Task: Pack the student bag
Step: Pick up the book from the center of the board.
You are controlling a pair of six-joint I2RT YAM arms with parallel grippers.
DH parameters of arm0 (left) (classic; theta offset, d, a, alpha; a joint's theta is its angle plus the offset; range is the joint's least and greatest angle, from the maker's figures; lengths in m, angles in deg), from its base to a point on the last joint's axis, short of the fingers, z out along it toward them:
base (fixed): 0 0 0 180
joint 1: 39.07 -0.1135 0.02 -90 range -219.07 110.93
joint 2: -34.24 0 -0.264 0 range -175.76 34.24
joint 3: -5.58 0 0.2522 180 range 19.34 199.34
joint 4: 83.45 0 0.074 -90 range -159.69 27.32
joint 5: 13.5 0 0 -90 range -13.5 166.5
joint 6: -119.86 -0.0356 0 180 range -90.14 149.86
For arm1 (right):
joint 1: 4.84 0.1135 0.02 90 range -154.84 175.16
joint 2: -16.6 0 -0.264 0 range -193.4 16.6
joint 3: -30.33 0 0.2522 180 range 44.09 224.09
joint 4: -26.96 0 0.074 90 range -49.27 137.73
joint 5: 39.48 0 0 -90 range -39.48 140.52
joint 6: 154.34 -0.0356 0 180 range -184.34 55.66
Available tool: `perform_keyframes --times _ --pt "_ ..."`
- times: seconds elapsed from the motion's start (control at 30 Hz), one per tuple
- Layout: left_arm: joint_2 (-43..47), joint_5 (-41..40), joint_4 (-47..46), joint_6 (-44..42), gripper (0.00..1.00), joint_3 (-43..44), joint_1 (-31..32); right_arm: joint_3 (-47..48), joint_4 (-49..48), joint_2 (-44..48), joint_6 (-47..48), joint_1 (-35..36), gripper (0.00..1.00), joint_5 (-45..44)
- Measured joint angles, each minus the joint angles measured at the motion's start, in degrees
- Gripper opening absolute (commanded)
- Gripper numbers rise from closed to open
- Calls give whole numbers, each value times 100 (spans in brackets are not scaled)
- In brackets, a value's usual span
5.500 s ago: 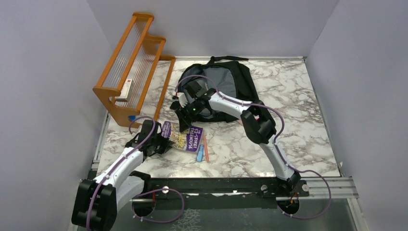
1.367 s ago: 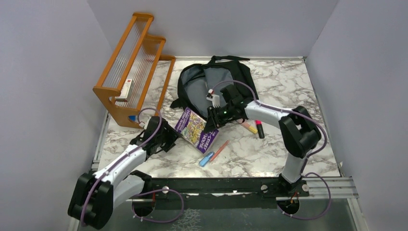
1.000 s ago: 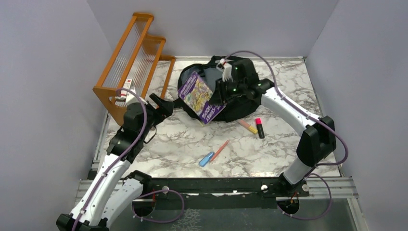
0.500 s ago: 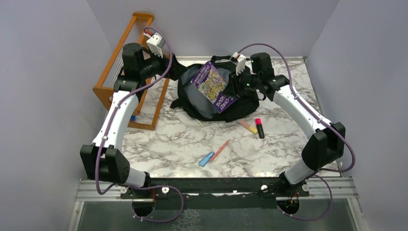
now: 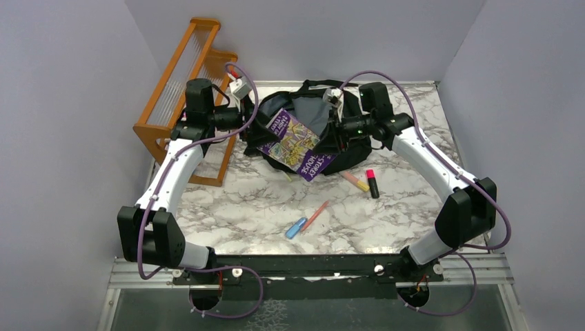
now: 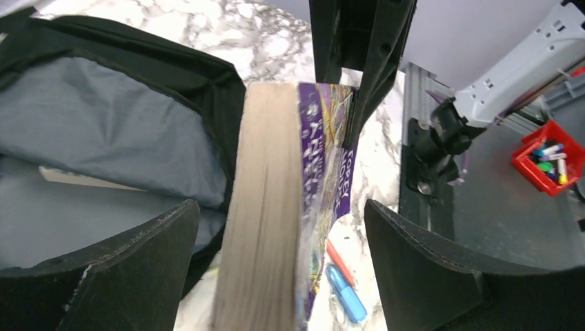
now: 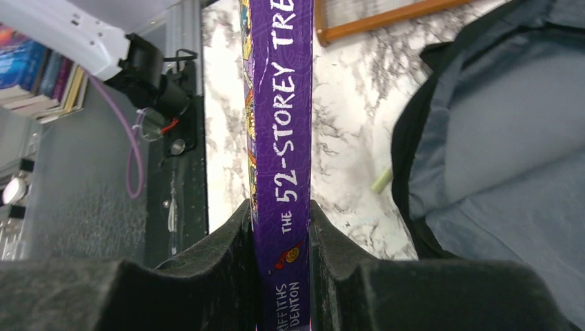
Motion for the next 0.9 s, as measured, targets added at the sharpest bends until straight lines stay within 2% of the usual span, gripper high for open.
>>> perform_keyframes --times 0.2,0.53,0.67,0.8,0.83,0.9 --pt "42 378 -17 153 69 -201 98 101 378 0 538 0 1 632" --pt "-151 844 -103 356 47 -199 470 664 1473 -81 1440 0 1 590" --pt "-291 894 -107 404 31 -199 645 850 1762 -181 1624 0 1 452" --pt "-402 911 -109 385 8 -199 704 964 1978 -291 1731 -2 1 374" --pt "-415 911 -105 376 2 -199 704 970 1993 -302 1738 -2 2 354" --pt "-424 911 -107 345 0 -199 704 986 2000 -308 1751 -2 13 319"
